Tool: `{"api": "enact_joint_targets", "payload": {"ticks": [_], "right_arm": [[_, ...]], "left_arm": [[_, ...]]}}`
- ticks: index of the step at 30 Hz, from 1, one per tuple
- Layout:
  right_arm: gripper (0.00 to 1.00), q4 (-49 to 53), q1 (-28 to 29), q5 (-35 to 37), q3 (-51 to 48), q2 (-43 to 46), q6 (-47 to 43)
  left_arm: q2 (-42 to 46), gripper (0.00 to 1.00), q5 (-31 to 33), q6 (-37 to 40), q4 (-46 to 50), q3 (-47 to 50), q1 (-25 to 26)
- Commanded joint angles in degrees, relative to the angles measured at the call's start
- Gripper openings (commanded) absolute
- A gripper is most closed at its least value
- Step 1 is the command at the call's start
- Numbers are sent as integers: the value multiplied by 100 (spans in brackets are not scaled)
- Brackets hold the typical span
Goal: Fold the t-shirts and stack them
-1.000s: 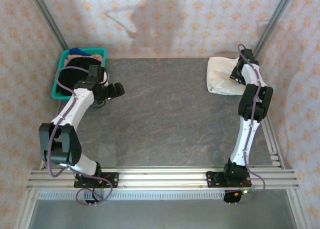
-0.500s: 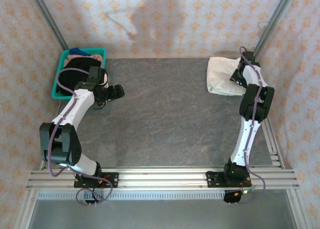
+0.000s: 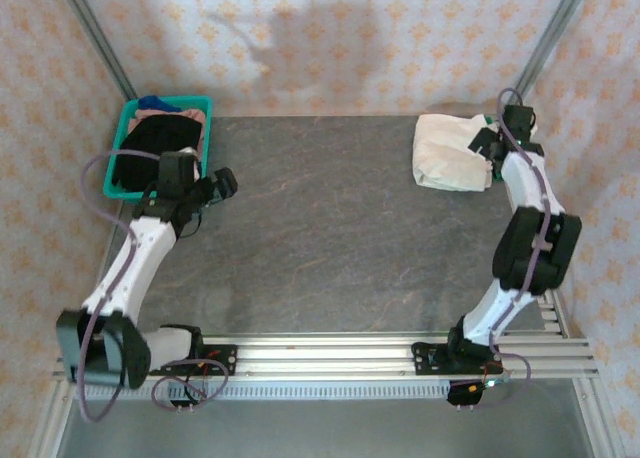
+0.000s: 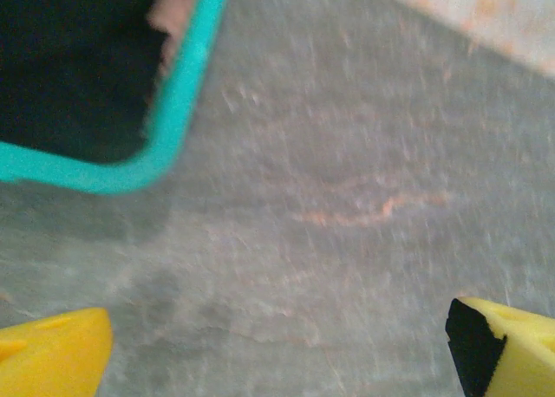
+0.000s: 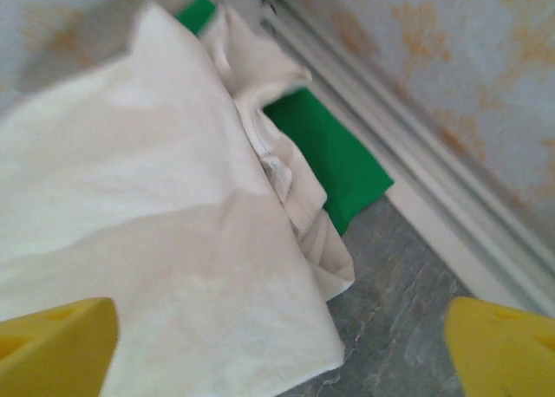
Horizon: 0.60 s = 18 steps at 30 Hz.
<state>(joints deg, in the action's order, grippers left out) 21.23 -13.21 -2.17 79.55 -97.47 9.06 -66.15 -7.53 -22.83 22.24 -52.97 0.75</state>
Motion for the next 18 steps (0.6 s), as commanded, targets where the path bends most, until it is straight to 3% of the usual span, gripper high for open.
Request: {"api": "enact_joint_targets", "payload": {"ticks": [1,3,5,7,10,13,15,18], "right_arm": [[99,-1187,260,180,-1310,904,-41],[99,-1861,559,392,-2215,1473,-128],[99,-2685,953,855,-3193,1946,-383],[99,-3593,1171,1024,-4050,2201,-576],[99,-4726,1290,693,-4999,2194,-714],[99,-4885,1330,906,-5269,1989,-633],[99,-4817,1348,1045,-5277,2036,-611],[99,-5756,1357,1282,-5681,2101,-808]], "left_arm": [[865,100,1536,239,-1400,1080,56],[1257,100,2333,625,-2186,1817,67],[1370,100,2421,1380,-3039,2515,92],[1172,100,2663,1585,-3161,2717,81],[483,100,2474,1717,-3484,2802,81],[-343,100,2411,1659,-4545,2984,40],[-612,100,2276,1731,-4451,2759,38],[-908,100,1935,1811,-5424,2891,-29]]}}
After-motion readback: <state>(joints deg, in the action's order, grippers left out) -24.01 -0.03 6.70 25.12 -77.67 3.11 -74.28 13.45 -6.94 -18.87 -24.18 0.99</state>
